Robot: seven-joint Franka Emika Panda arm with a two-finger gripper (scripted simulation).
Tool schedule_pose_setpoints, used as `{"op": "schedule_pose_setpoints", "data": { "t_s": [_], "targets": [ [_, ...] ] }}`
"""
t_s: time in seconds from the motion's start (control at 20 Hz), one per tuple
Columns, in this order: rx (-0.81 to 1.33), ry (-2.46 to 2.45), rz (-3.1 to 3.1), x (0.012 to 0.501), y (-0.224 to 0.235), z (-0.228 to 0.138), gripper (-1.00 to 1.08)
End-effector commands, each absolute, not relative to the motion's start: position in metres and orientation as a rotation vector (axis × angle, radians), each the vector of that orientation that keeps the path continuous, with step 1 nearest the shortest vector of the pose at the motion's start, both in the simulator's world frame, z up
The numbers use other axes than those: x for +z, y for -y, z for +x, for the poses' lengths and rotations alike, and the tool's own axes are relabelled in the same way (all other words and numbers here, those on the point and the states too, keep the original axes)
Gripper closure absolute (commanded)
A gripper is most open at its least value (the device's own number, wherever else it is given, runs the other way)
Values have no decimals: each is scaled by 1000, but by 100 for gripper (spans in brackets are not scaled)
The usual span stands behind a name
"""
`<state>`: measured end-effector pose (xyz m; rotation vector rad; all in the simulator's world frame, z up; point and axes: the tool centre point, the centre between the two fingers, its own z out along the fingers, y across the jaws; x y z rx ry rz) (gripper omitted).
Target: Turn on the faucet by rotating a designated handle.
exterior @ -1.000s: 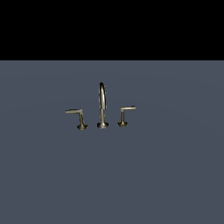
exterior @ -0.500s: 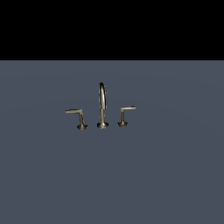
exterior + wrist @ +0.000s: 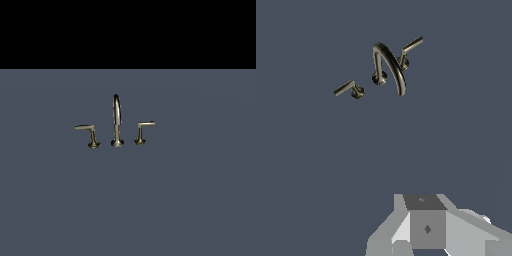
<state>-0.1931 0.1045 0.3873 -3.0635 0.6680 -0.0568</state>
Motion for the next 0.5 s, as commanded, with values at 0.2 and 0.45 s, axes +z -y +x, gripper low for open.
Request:
{"op": "schedule_pose_setpoints", "data": {
  "t_s": [0.2,0.45],
  "targets": [
    [-49,-865,-3011,349,-129,-167,108],
    [-42,-1006,-2965,321,-144,-146,108]
  ]
}}
